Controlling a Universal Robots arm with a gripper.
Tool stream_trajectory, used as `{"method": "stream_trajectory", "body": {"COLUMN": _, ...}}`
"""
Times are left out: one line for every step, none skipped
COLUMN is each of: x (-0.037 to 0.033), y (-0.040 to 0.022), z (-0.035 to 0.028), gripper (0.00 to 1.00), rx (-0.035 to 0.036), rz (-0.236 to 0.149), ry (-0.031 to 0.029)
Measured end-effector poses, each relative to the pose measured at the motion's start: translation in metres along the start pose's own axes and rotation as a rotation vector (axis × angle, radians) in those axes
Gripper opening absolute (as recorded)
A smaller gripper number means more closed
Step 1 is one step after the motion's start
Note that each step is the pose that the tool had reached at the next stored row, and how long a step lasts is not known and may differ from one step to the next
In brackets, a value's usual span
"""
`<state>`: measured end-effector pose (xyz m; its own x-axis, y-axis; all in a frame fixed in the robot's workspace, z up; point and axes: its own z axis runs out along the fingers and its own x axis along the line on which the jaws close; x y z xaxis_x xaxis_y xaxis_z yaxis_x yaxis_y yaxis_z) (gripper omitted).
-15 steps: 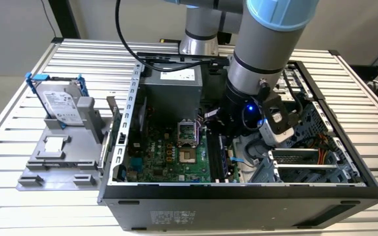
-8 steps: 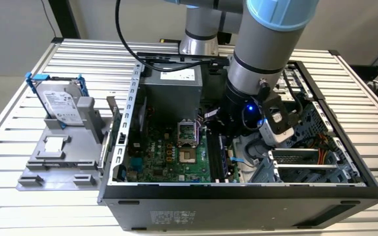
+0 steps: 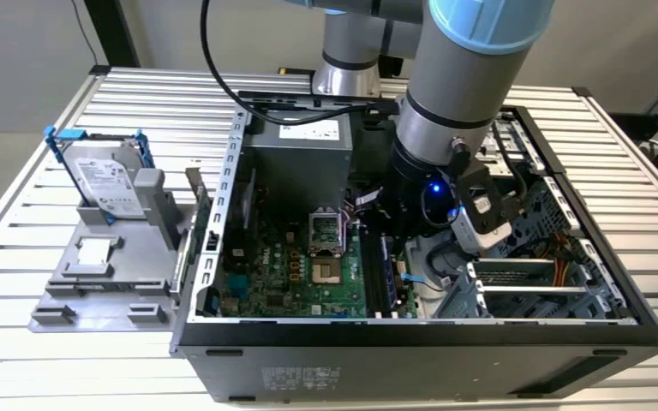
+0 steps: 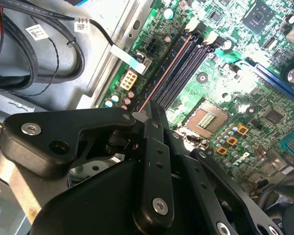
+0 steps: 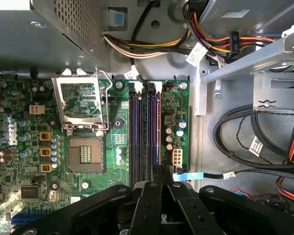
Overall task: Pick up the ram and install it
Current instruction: 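Insert the ram into the slot, then press down the ram until it locks into place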
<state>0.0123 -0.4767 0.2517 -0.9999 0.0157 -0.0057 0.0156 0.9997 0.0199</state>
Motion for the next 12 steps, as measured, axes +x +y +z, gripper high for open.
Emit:
{"method": "stream_trajectory", "body": {"x": 0.0, "y": 0.0, "z": 0.0, "gripper": 0.0, "rx": -0.0001, "rz": -0.01, "ry": 0.0002}}
{"method": "stream_trajectory", "body": {"x": 0.0001, "y": 0.0, "z": 0.0, "gripper": 0.0, "rx": -0.0002, "rz": -0.024, "ry": 0.0005}}
{"method": "stream_trajectory", "body": {"x": 0.0001, "y": 0.0, "z": 0.0, "gripper": 0.0, "rx": -0.0003, "rz": -0.038, "ry": 0.0007}}
{"method": "stream_trajectory", "body": {"x": 0.0001, "y": 0.0, "z": 0.0, "gripper": 0.0, "rx": -0.0003, "rz": -0.054, "ry": 0.0011}}
{"method": "stream_trajectory", "body": {"x": 0.0001, "y": 0.0, "z": 0.0, "gripper": 0.0, "rx": -0.0004, "rz": -0.071, "ry": 0.0014}}
{"method": "stream_trajectory", "body": {"x": 0.0, "y": 0.0, "z": 0.0, "gripper": 0.0, "rx": -0.0006, "rz": -0.09, "ry": 0.0018}}
{"method": "stream_trajectory", "body": {"x": 0.0001, "y": 0.0, "z": -0.0001, "gripper": 0.0, "rx": -0.0008, "rz": -0.106, "ry": 0.0021}}
{"method": "stream_trajectory", "body": {"x": 0.0001, "y": 0.0, "z": -0.0001, "gripper": 0.0, "rx": -0.0012, "rz": -0.121, "ry": 0.0024}}
{"method": "stream_trajectory", "body": {"x": 0.0, "y": 0.0, "z": -0.0001, "gripper": 0.0, "rx": -0.0022, "rz": -0.135, "ry": 0.003}}
{"method": "stream_trajectory", "body": {"x": 0.0, "y": 0.0, "z": -0.0001, "gripper": 0.0, "rx": -0.0062, "rz": -0.146, "ry": 0.0043}}
{"method": "stream_trajectory", "body": {"x": 0.0, "y": 0.0, "z": 0.0, "gripper": 0.0, "rx": -0.0157, "rz": -0.154, "ry": 0.006}}
{"method": "stream_trajectory", "body": {"x": 0.0, "y": 0.0001, "z": -0.0001, "gripper": 0.0, "rx": -0.0284, "rz": -0.162, "ry": 0.0079}}
